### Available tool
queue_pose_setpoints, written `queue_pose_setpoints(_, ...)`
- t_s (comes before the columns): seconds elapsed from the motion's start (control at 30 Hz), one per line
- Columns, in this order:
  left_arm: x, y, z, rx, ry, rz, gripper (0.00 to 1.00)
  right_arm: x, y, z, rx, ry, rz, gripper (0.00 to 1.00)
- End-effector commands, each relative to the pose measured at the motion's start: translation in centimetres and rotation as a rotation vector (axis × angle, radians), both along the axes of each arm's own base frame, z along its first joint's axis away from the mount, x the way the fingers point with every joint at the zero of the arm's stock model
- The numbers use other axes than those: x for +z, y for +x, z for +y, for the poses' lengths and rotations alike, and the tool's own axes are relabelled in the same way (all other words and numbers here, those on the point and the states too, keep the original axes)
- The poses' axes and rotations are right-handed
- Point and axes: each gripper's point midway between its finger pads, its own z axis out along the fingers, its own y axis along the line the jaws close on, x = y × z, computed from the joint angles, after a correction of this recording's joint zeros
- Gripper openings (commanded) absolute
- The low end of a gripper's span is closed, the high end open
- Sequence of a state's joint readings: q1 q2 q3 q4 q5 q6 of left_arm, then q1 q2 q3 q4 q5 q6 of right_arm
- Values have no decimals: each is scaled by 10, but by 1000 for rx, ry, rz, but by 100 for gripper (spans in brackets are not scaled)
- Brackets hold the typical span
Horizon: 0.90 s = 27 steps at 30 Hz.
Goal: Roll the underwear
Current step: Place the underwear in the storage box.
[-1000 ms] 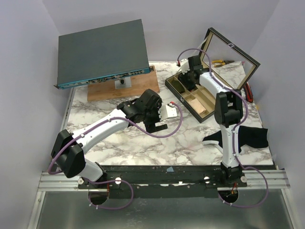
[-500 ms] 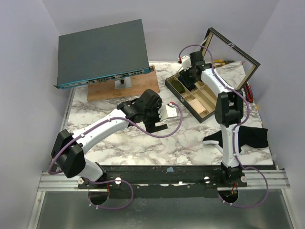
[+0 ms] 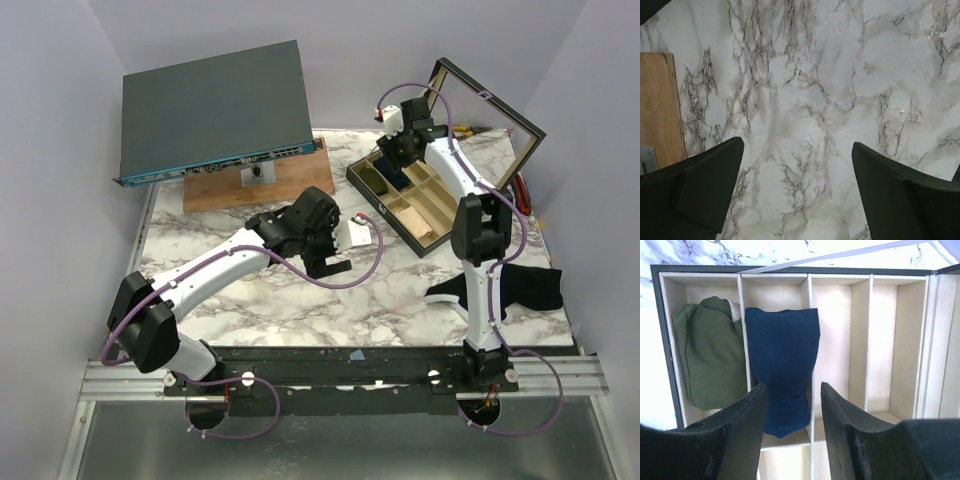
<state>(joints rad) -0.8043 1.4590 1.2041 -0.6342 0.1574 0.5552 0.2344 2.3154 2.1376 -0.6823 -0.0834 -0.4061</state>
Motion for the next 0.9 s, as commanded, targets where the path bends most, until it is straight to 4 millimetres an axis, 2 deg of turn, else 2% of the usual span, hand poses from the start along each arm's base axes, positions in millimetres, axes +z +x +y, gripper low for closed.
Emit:
queue_pose_setpoints(0.0, 7, 4, 1, 17, -3, -4, 99, -14, 6, 8, -6, 56, 29, 48)
queue_pose_setpoints(0.1, 8, 4, 1, 15, -2, -7, 99, -21, 10, 11, -7, 68, 37, 44)
queue_pose_setpoints(0.23, 8, 4, 2, 18, 0, -10, 99, -41, 11, 12, -12, 69, 71, 38)
queue_pose_setpoints(0.4, 10, 4, 3, 17, 2, -14, 99, -61, 5, 13, -9, 70, 110, 31)
queue_pose_setpoints(0.6, 10, 5, 3, 17, 4, -17, 99, -74, -2, 12, -6, 63, 135, 30)
queue_pose_setpoints(0.87, 9, 5, 2, 20, 6, -14, 99, -92, 2, 17, -3, 51, 170, 33)
